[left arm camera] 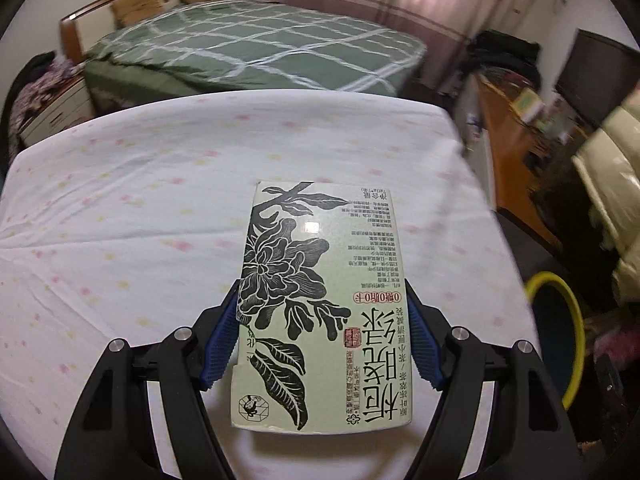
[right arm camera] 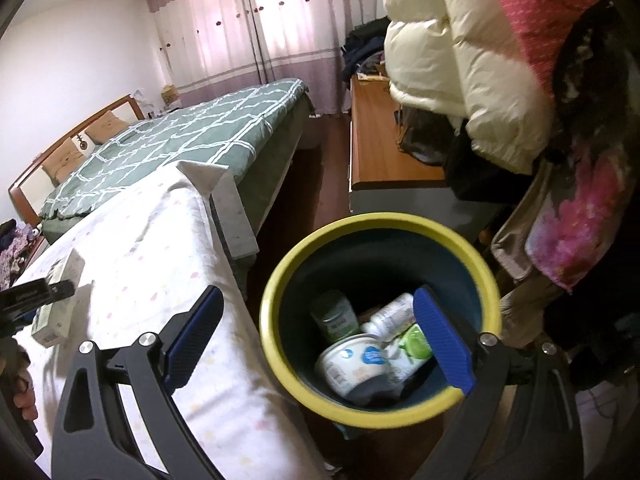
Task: Collect trash
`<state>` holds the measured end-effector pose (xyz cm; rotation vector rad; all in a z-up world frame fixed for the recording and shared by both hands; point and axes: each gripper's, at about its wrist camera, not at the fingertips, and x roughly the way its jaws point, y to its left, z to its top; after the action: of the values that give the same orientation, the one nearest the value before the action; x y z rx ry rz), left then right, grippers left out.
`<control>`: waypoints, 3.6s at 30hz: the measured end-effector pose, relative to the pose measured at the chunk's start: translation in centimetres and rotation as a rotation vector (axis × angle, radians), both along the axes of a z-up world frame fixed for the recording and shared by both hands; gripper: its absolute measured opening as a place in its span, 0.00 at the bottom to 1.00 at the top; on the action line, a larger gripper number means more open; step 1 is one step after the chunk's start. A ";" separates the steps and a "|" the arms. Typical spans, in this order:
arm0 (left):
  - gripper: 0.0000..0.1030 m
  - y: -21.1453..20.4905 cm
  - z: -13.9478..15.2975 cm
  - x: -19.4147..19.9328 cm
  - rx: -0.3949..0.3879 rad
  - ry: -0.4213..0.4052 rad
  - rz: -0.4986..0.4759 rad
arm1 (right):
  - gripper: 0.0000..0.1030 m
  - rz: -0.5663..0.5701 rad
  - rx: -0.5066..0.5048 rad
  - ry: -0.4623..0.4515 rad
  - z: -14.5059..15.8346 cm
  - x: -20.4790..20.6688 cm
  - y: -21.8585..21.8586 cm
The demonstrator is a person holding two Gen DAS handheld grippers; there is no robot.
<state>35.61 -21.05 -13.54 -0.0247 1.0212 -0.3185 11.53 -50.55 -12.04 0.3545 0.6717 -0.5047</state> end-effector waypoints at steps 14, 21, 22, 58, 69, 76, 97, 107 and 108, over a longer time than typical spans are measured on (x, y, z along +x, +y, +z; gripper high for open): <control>0.71 -15.2 1.7 -8.8 -0.026 -0.010 -0.288 | 0.88 -0.053 -0.028 -0.021 0.7 -7.7 -3.5; 0.71 -22.0 0.7 -12.3 -0.004 0.018 -0.403 | 0.88 -0.115 -0.004 -0.028 0.1 -10.9 -5.8; 0.71 -22.7 0.4 -12.0 -0.003 0.022 -0.412 | 0.88 -0.124 -0.001 -0.030 0.0 -11.4 -6.1; 0.95 4.0 8.8 -21.4 -0.009 -0.332 -0.036 | 0.89 0.211 -0.023 -0.066 4.0 -10.4 2.3; 0.95 18.2 10.5 -29.9 -0.007 -0.412 0.219 | 0.90 0.399 -0.068 -0.122 7.0 -10.5 9.0; 0.95 21.3 11.4 -33.9 -0.004 -0.471 0.251 | 0.91 0.433 -0.078 -0.147 7.5 -12.1 11.2; 0.95 21.1 10.9 -34.0 -0.006 -0.443 0.272 | 0.92 0.451 -0.103 -0.142 7.7 -11.9 12.5; 0.95 20.8 10.6 -33.8 -0.003 -0.429 0.263 | 0.92 0.450 -0.105 -0.133 7.7 -11.7 12.5; 0.95 20.8 10.5 -33.7 -0.002 -0.428 0.262 | 0.92 0.451 -0.104 -0.132 7.7 -11.7 12.5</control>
<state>1.93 -0.28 -3.02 -0.0882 0.5840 -0.0783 -0.18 -38.00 -4.36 0.1286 0.5724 -0.0850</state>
